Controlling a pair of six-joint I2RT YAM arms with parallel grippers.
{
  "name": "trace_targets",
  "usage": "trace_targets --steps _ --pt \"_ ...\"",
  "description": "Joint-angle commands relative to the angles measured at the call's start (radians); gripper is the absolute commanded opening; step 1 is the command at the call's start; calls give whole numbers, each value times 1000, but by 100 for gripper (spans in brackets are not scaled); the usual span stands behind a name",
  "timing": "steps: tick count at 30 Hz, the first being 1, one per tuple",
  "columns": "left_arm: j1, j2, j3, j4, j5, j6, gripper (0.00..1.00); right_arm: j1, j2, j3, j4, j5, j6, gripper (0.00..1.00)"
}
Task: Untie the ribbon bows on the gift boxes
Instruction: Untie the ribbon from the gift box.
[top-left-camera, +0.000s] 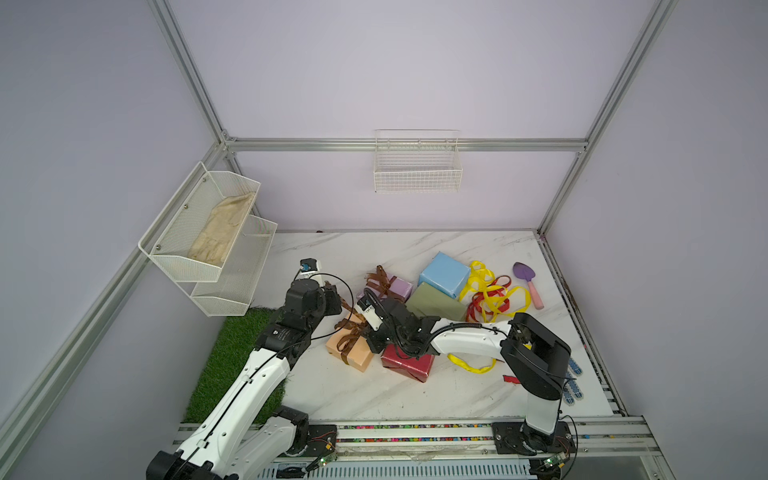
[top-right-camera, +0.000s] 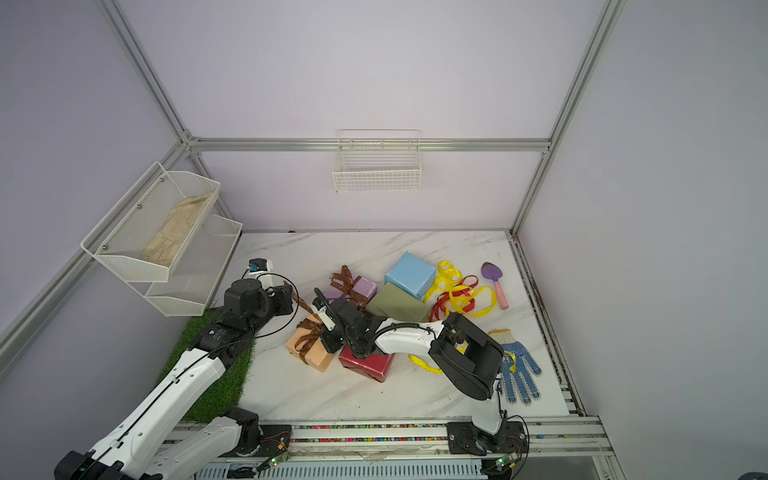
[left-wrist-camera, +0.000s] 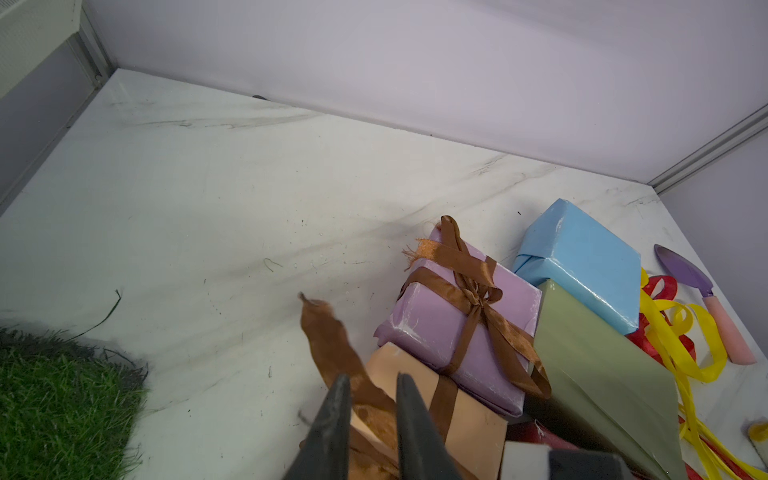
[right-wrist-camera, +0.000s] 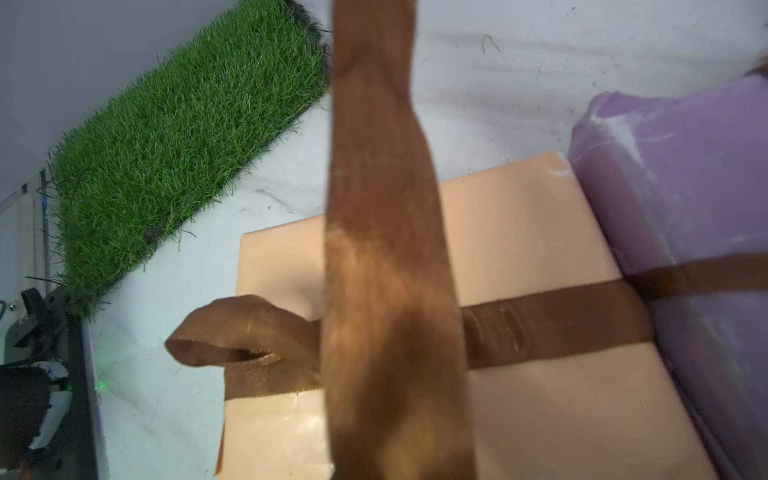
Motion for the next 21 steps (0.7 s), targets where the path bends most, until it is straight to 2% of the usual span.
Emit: trace_targets --steps 1,5,7,11,15,21 --pt "17 20 -37 49 9 -20 22 0 -82 -22 -10 11 -16 0" --pt "50 56 -34 48 51 -35 25 0 -134 -47 -33 18 -33 0" --pt "54 69 -30 39 99 -42 30 0 -162 -64 -35 24 -36 0" --pt "54 84 -49 16 224 -60 30 0 -197 -85 -35 39 -44 0" --pt "54 87 -103 19 345 -95 21 -1 -198 -88 -36 44 -47 0" --pt "53 15 -213 42 337 -144 12 0 -179 -100 -32 47 -41 0"
